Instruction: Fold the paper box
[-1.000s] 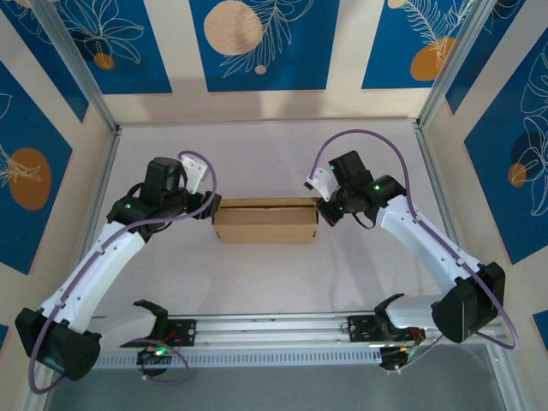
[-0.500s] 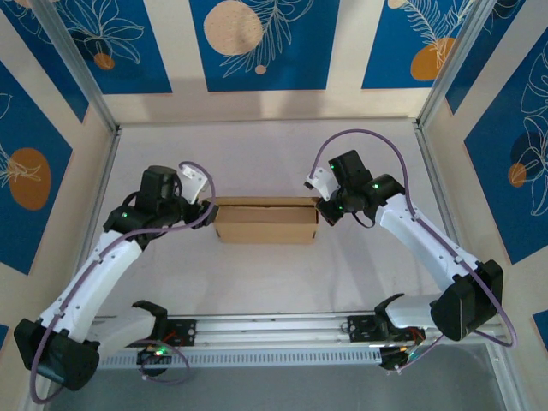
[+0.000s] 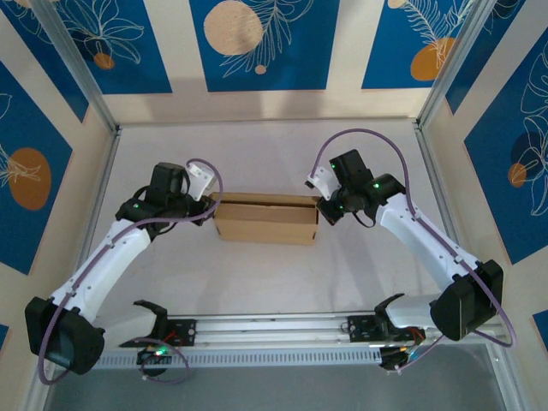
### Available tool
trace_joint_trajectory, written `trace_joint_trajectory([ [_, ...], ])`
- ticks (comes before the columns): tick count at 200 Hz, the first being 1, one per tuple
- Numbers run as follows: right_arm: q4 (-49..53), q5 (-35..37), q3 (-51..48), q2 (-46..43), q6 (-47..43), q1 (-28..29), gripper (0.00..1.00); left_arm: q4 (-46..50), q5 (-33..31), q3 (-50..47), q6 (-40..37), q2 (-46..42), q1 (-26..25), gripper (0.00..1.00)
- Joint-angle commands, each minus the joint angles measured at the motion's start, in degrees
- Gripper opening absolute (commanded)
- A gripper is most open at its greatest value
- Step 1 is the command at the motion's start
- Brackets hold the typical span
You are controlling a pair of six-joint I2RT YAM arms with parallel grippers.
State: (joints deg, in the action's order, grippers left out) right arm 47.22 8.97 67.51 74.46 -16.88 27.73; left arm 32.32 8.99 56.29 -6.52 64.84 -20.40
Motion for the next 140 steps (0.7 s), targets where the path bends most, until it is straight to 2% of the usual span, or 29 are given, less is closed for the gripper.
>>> trace_joint_trajectory([
  [1, -0.01, -1.94, 2.28, 0.75, 1.19, 0.04, 0.00, -0.19, 2.70, 1.41, 0.70, 0.09, 0.54, 0.19],
  [20, 0.77, -2.29, 3.47, 1.64, 1.83, 0.31, 0.00, -0.21, 4.34, 1.60, 1.90, 0.46, 0.50, 0.08],
  [46, 1.04, -2.20, 4.44, 2.27, 2.94, 0.71, 0.00, -0.70, 6.62, 1.52, 4.26, 0.31, 0.45, 0.02],
  [89, -0.31, -3.52, 4.65, 2.20, 7.98, 1.19, 0.00, -2.58, 9.60, 0.03, 8.96, 0.12, 0.28, 0.00],
  [140, 1.43, -1.08, 6.76, 3.82, 15.94, 2.42, 0.00, -4.60, 10.56, -1.90, 11.91, -0.40, -0.16, 0.00],
])
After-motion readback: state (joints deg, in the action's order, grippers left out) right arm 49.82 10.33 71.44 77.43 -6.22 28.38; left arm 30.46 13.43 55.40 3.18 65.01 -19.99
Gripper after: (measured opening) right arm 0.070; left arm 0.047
